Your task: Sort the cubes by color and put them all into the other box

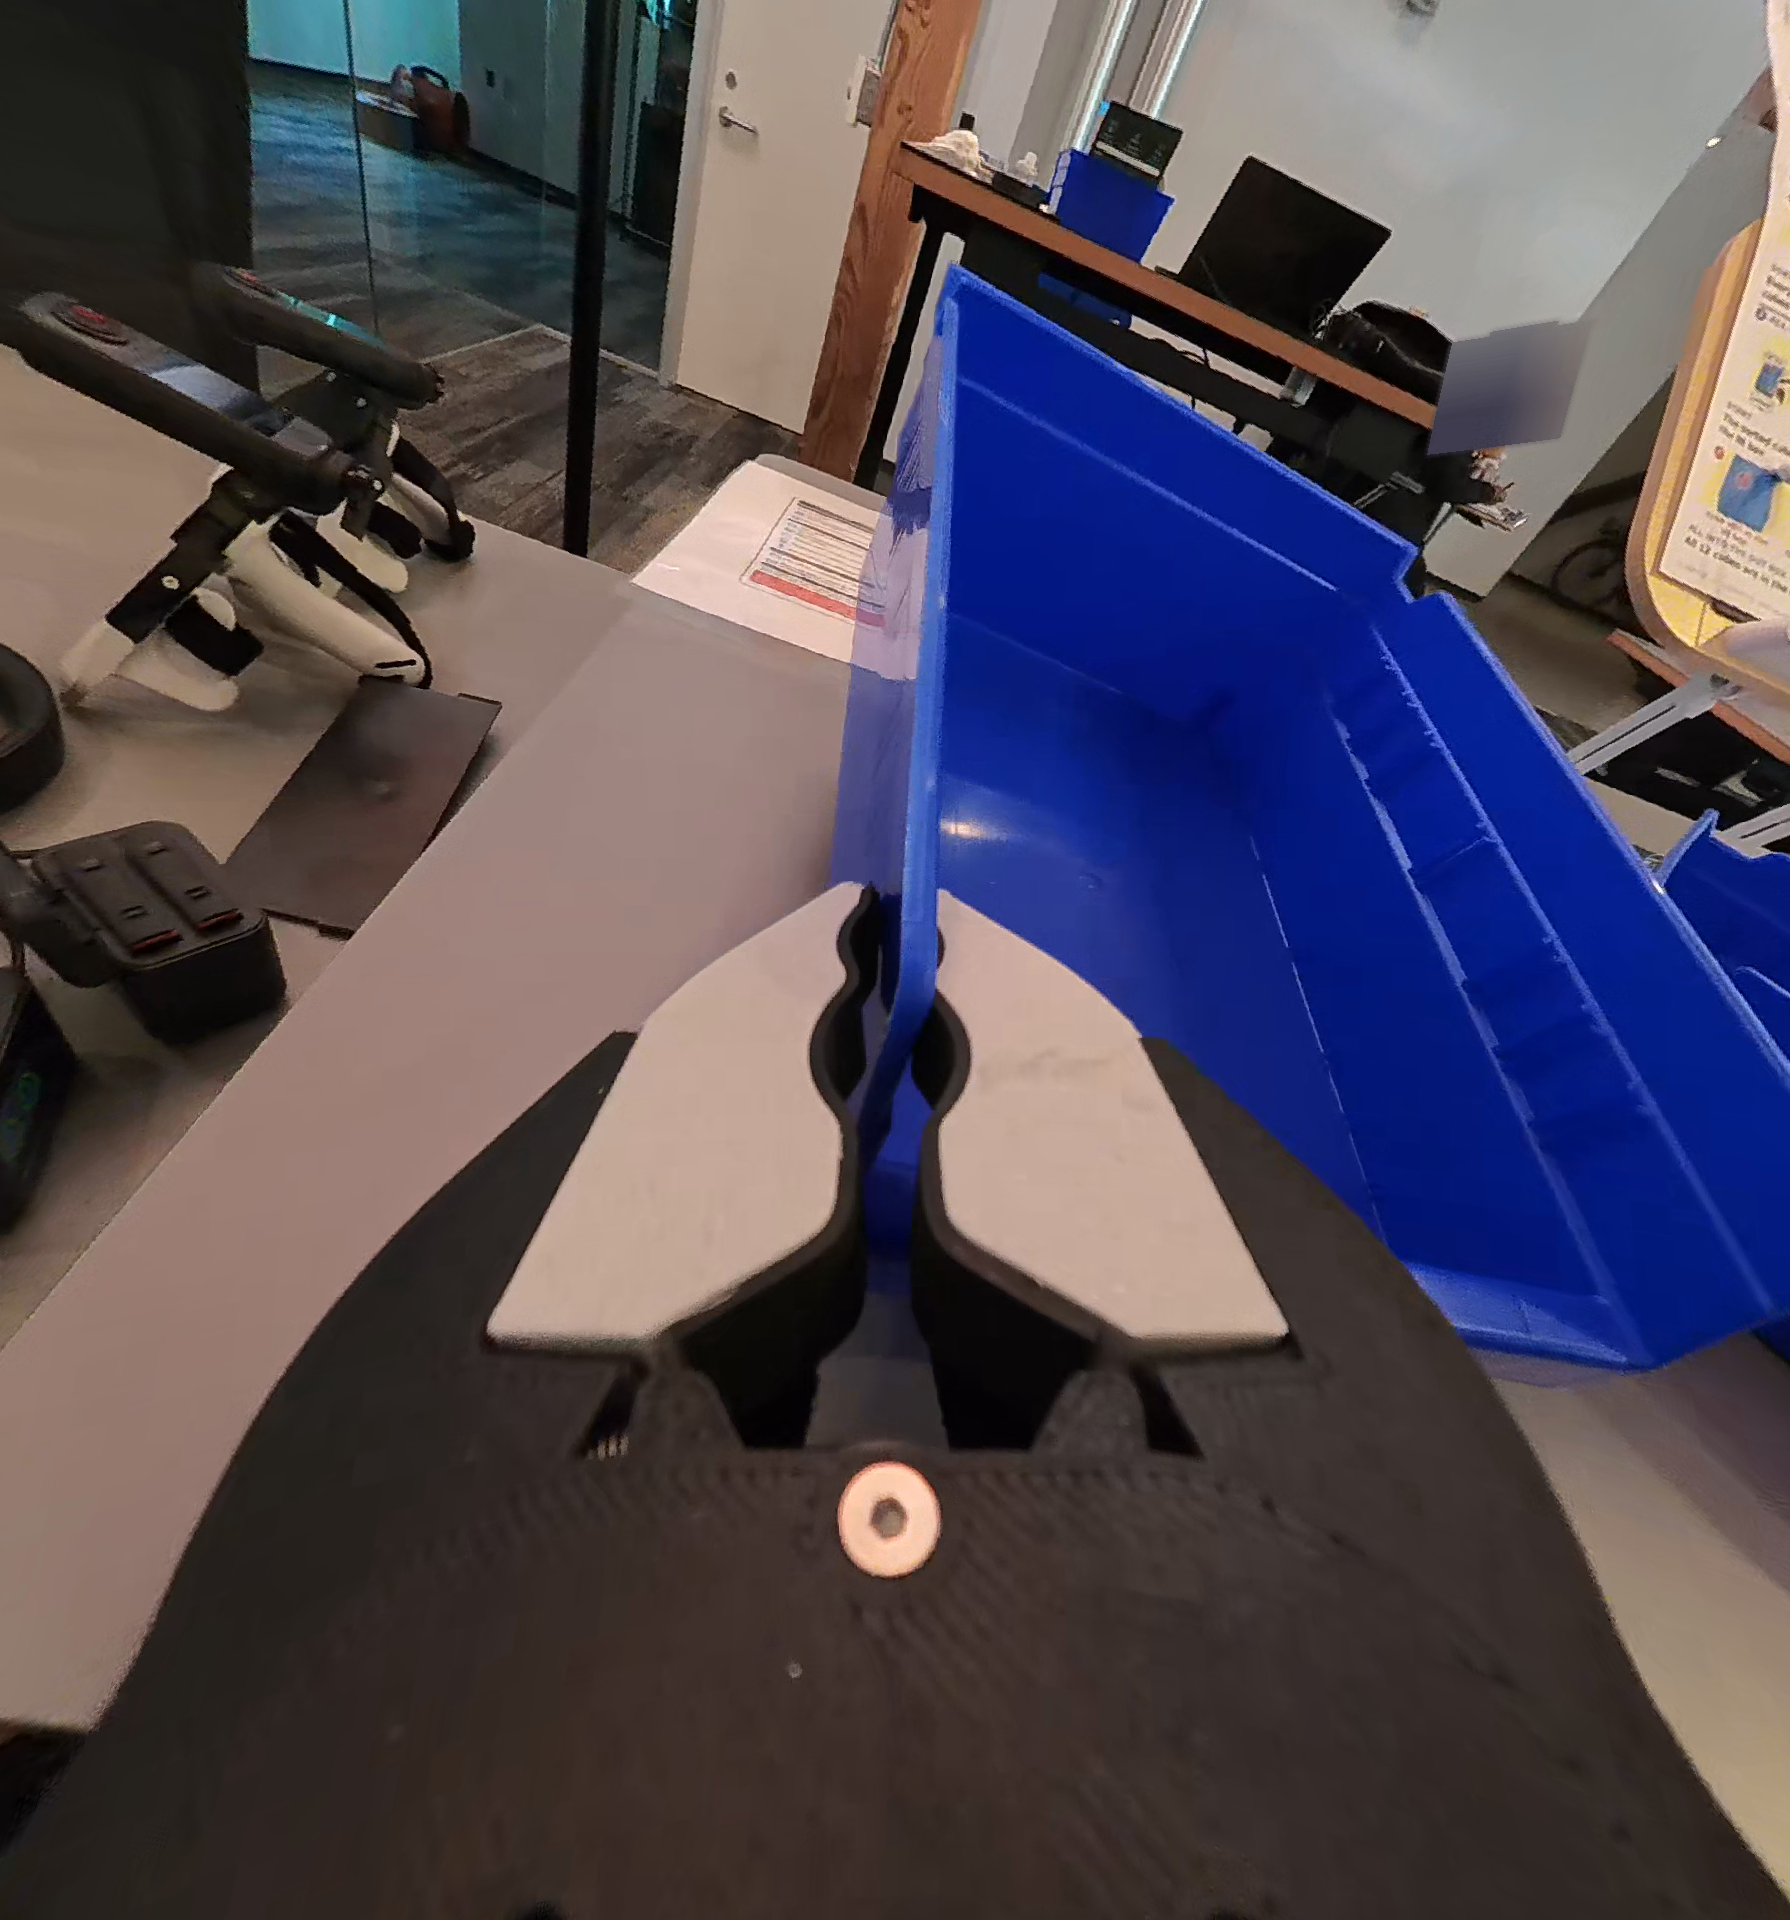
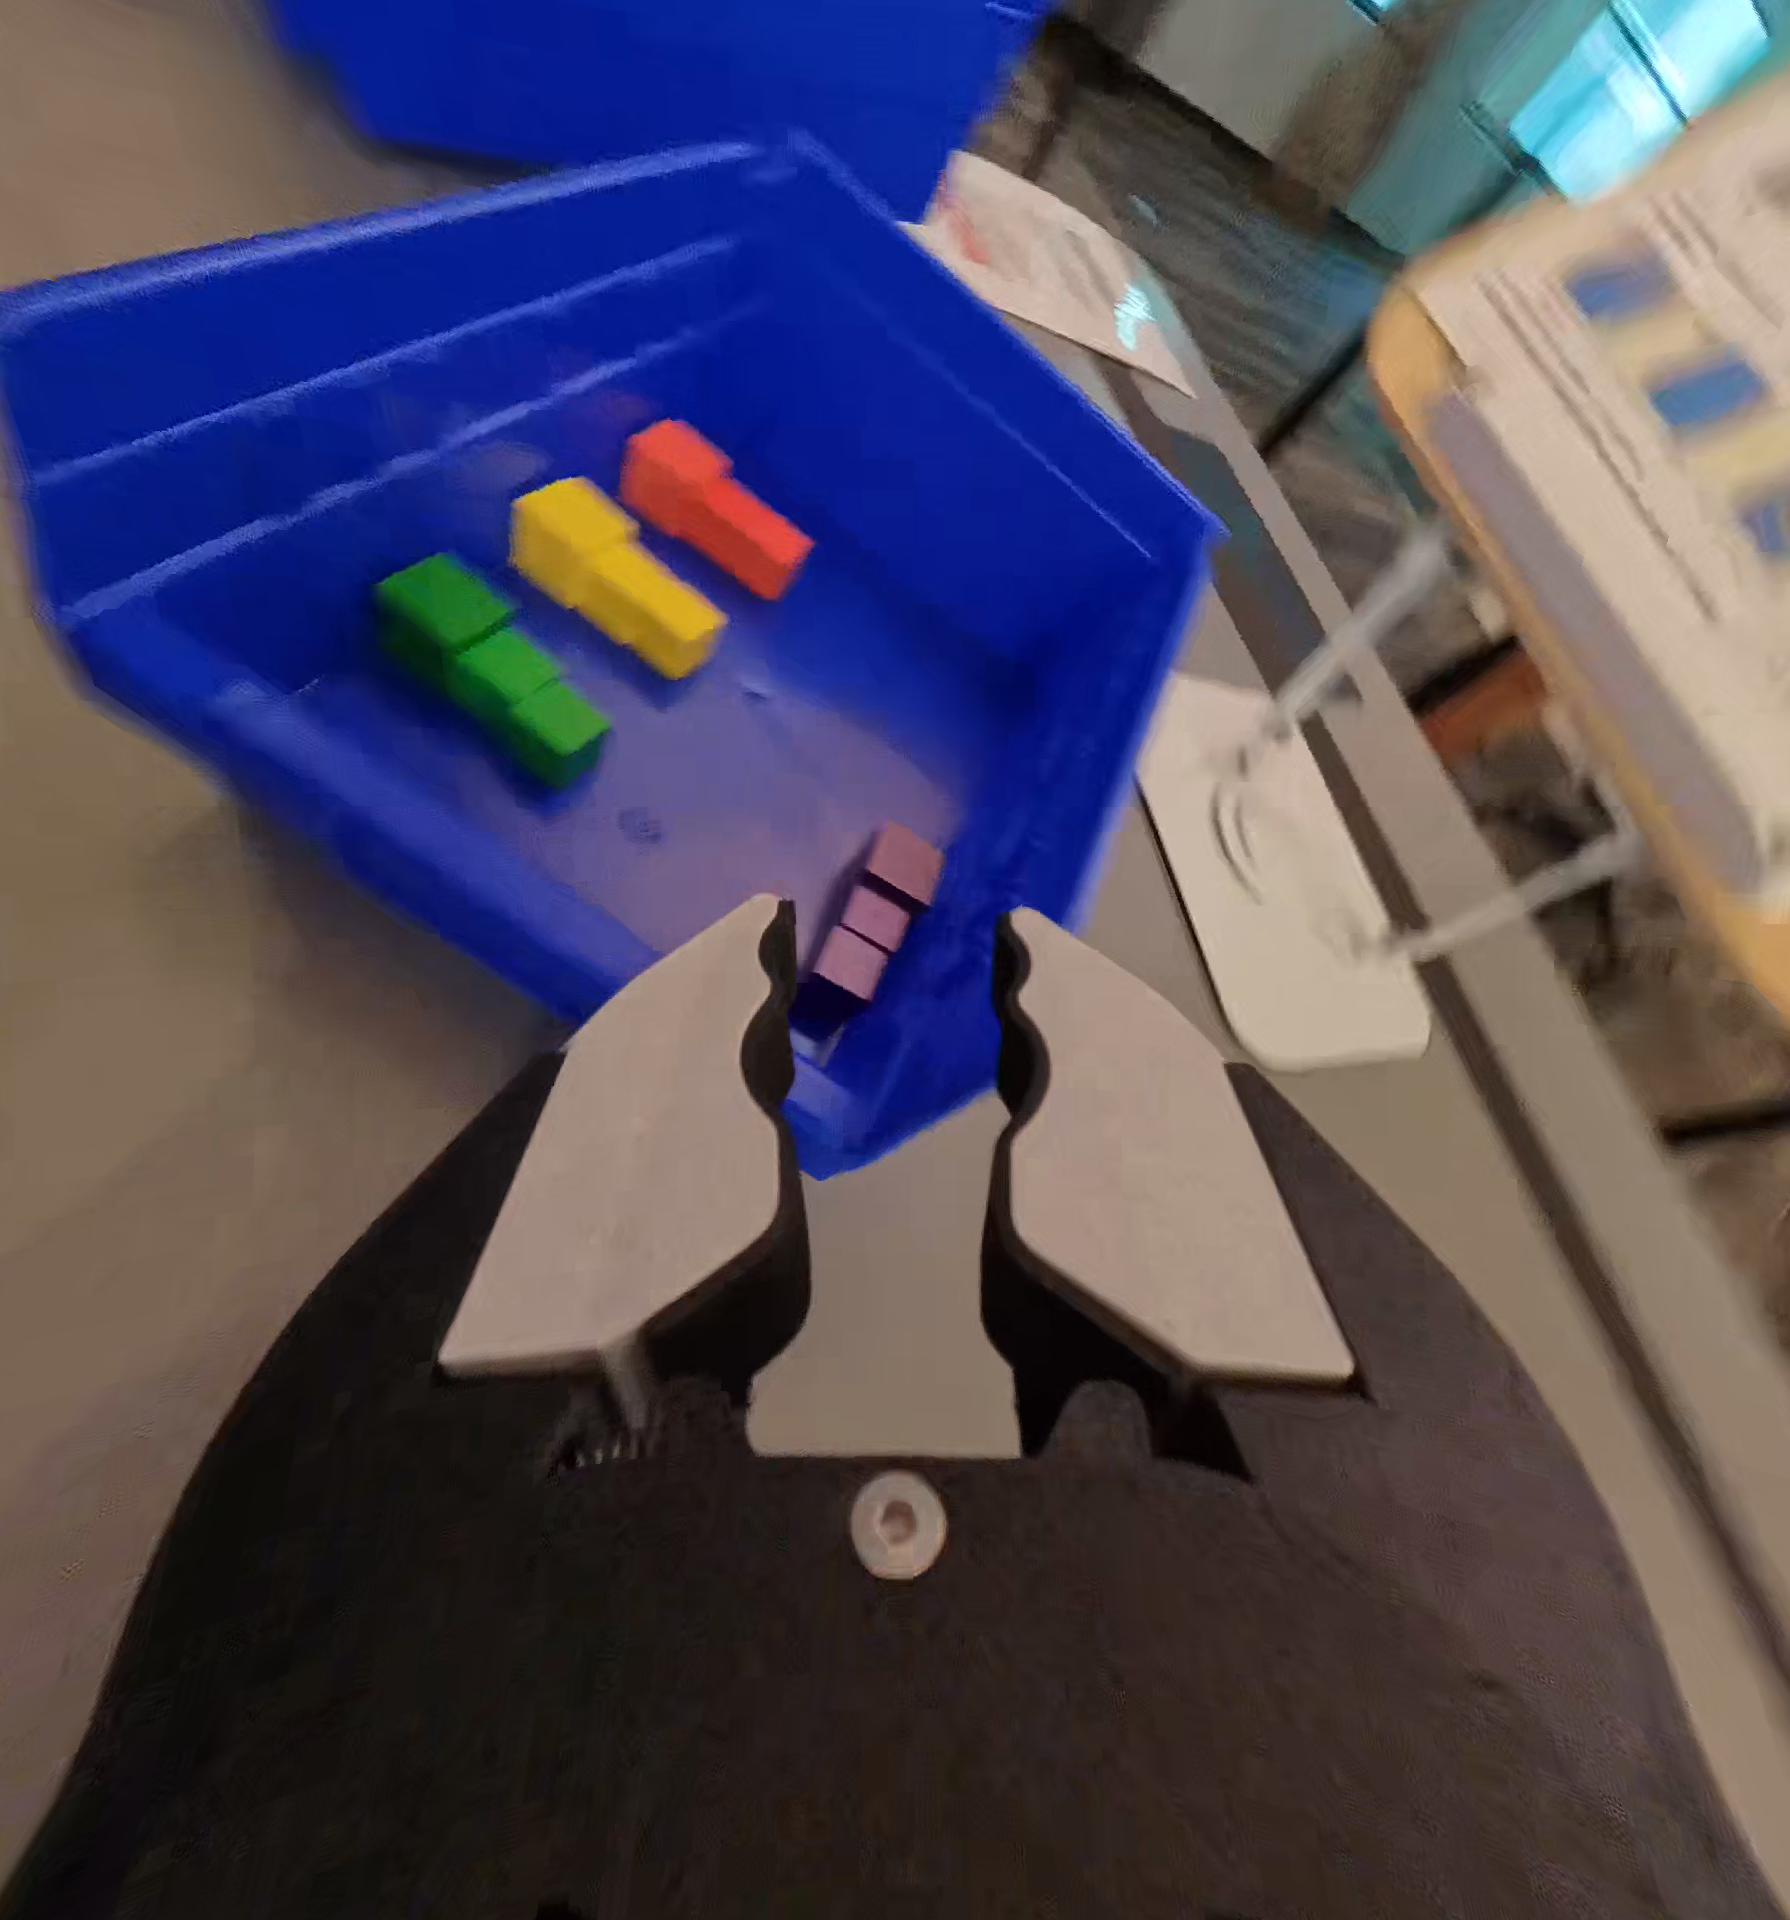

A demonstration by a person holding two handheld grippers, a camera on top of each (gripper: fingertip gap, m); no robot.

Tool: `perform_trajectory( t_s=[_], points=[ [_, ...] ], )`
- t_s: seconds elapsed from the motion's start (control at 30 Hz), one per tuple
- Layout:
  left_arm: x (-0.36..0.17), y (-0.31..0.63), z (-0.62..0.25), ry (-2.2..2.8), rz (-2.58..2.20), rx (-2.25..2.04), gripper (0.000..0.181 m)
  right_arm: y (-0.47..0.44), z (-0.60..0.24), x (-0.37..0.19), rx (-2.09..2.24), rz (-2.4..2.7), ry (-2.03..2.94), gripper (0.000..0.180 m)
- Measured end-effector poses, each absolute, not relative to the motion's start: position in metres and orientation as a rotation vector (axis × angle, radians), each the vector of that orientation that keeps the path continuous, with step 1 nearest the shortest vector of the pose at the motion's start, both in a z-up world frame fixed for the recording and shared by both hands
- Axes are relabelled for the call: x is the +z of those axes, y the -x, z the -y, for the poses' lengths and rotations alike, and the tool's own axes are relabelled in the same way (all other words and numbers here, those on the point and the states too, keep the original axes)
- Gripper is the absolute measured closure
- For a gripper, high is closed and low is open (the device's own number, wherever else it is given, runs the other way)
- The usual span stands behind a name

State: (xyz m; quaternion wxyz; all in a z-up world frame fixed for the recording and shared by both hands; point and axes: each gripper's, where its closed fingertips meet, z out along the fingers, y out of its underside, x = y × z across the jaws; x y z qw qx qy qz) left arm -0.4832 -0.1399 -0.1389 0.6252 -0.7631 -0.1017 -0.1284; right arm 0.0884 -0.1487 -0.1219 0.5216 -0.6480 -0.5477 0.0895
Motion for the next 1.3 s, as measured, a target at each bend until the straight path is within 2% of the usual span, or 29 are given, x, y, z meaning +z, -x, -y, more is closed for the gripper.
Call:
perform_trajectory(
  t_s=[0.03,0.13,0.3,0.4,0.43,0.63,1.3],
  points=[
    [-0.139,0.483,0.143,1.75,0.236,-0.292,0.177,-0.079,0.161,-0.122,0.185,1.432,1.486,0.146],
    [-0.139,0.482,0.149,1.749,0.244,-0.286,0.177,-0.052,0.189,-0.146,0.19,1.759,1.418,0.137],
    [-0.141,0.482,0.157,1.746,0.259,-0.284,0.177,-0.038,0.197,-0.2,0.038,2.133,1.37,0.133],
    [-0.142,0.484,0.161,1.743,0.269,-0.283,0.177,-0.036,0.2,-0.217,0.007,2.26,1.354,0.142],
    [-0.142,0.486,0.162,1.742,0.273,-0.283,0.177,-0.035,0.198,-0.218,-0.015,2.273,1.346,0.147],
    [-0.148,0.492,0.165,1.743,0.287,-0.289,0.177,-0.024,0.202,-0.219,0.029,2.322,1.317,0.151],
    [-0.148,0.53,0.196,1.699,0.365,-0.238,0.177,0.067,0.144,-0.219,0.052,2.254,1.397,0.152]
  ],
)
